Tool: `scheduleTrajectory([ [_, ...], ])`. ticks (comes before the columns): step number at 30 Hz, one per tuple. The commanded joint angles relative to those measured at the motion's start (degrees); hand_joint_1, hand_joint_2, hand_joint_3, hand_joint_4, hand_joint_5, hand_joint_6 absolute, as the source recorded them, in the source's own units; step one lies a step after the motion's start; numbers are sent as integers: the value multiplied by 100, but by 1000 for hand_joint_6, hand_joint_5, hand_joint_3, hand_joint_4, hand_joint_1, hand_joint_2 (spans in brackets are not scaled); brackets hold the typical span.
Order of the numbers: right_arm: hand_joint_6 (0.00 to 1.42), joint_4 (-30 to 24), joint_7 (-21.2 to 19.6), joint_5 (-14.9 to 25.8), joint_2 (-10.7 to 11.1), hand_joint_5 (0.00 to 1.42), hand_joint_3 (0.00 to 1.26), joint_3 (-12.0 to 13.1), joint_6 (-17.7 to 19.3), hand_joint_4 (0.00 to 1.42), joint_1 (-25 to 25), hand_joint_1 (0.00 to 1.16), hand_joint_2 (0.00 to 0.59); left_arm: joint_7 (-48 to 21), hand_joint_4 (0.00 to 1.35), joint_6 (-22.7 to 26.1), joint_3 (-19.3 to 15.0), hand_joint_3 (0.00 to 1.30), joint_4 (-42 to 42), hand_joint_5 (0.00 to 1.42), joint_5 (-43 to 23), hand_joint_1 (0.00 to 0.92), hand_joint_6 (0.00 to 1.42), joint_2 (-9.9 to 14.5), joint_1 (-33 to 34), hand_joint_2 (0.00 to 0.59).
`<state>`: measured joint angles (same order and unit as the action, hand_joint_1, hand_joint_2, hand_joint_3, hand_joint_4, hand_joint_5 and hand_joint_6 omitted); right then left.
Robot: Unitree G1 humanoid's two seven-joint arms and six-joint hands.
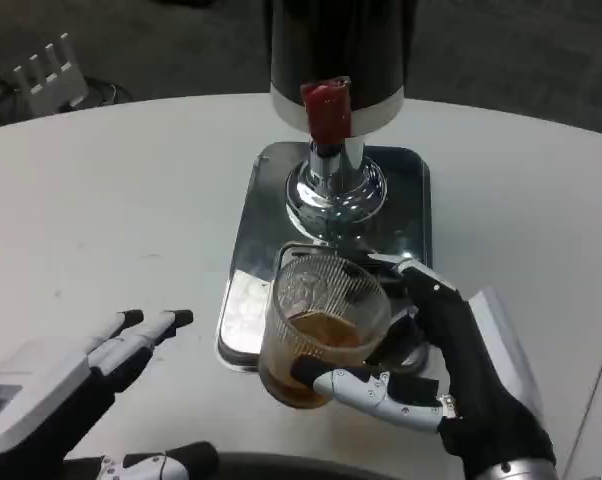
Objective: Grasp the cup under the faucet to collect the drink, then remove the cup.
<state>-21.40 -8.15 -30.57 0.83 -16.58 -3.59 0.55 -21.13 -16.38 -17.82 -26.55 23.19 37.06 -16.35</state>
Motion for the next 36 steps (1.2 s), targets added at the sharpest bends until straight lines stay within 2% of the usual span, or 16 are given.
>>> scheduleTrajectory([
  [1,837,-164,-19,-8,-1,842,624,48,120,653,-38,889,196,48,0,-64,-48,37,-21,0,-15,0,170,12,-56,101],
  [10,840,-198,114,8,-2,857,625,139,62,661,-193,890,196,-56,0,-85,34,37,-54,0,-47,0,163,85,-36,100],
  [17,870,-510,456,26,252,869,635,157,144,662,-30,892,192,-87,0,-180,88,37,-214,0,-56,0,159,70,-171,100],
  [21,875,-631,582,112,245,878,638,207,72,662,40,895,188,-112,0,-178,102,40,-205,0,-89,0,158,72,-169,100],
  [23,882,-707,655,92,316,884,639,209,113,667,70,896,187,-134,0,-191,109,42,-199,0,-105,0,157,89,-149,100],
  [26,885,-826,821,163,457,886,639,268,140,674,140,898,187,-157,0,-232,113,44,-230,0,-104,0,157,100,-162,100],
  [36,901,-1399,1260,391,681,897,653,448,36,678,497,909,190,-178,0,-342,80,46,-464,0,-44,0,156,73,-297,100],
])
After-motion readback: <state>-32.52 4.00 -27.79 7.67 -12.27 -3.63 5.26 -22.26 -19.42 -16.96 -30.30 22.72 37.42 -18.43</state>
